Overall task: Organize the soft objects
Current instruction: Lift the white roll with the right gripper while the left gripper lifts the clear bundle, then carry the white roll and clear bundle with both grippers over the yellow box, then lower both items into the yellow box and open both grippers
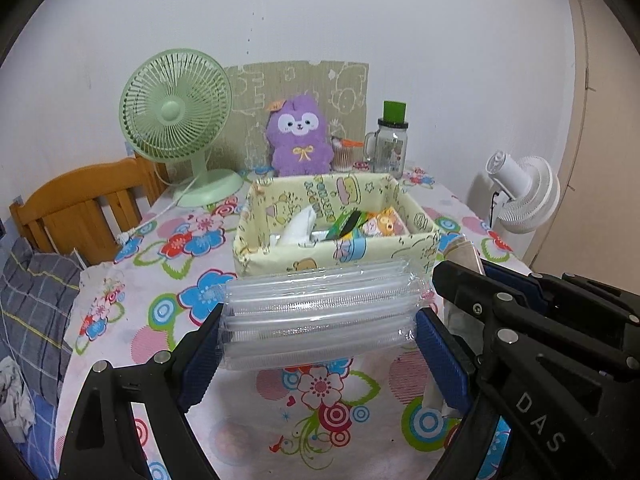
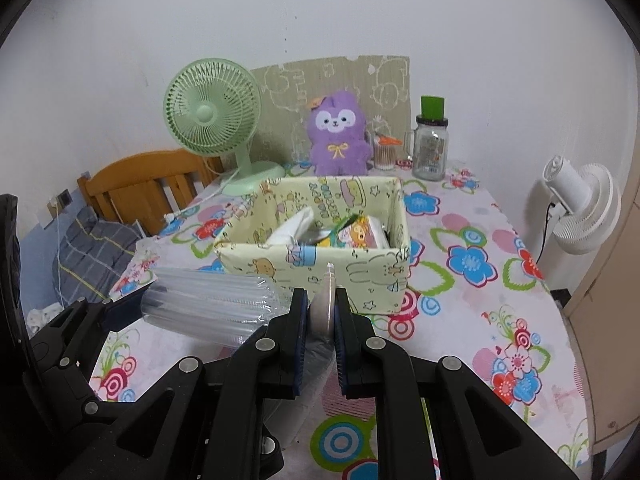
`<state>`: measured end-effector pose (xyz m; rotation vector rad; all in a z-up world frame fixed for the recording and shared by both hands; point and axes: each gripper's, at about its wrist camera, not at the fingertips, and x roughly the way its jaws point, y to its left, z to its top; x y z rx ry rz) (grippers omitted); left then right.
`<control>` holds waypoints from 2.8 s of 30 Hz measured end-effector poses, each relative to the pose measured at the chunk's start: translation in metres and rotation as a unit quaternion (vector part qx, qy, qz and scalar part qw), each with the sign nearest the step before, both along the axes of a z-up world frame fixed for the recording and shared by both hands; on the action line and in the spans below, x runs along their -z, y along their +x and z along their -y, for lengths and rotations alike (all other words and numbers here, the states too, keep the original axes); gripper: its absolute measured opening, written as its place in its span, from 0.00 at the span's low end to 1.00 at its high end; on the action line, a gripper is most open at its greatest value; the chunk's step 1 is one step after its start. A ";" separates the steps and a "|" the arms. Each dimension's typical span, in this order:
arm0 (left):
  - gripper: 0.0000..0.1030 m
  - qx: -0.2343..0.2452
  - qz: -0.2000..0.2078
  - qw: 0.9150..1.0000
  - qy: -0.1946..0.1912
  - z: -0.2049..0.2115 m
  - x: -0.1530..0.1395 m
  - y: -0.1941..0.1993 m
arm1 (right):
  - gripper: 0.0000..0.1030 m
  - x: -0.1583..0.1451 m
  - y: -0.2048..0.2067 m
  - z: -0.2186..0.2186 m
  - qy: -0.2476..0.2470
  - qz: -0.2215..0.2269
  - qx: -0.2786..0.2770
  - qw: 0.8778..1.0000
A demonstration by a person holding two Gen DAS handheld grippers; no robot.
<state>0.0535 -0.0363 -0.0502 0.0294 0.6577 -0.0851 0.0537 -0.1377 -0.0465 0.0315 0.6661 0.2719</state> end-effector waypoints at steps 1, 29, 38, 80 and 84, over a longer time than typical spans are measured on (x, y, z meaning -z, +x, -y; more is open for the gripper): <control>0.89 0.000 0.003 1.000 0.000 0.000 -0.002 0.000 | 0.15 -0.002 -0.001 0.000 0.000 0.003 0.000 1.000; 0.89 0.005 0.046 0.999 0.006 0.002 -0.045 0.016 | 0.15 -0.045 0.018 0.002 0.005 0.044 0.001 0.999; 0.89 0.001 0.048 0.999 0.006 0.000 -0.048 0.036 | 0.15 -0.050 0.038 -0.001 0.004 0.046 -0.004 0.999; 0.89 -0.005 -0.013 1.000 -0.001 -0.009 -0.009 0.136 | 0.14 -0.018 0.155 -0.012 0.006 -0.003 -0.011 1.000; 0.89 -0.004 -0.023 1.000 -0.003 -0.009 -0.003 0.144 | 0.14 -0.010 0.166 -0.013 0.008 -0.015 -0.010 1.000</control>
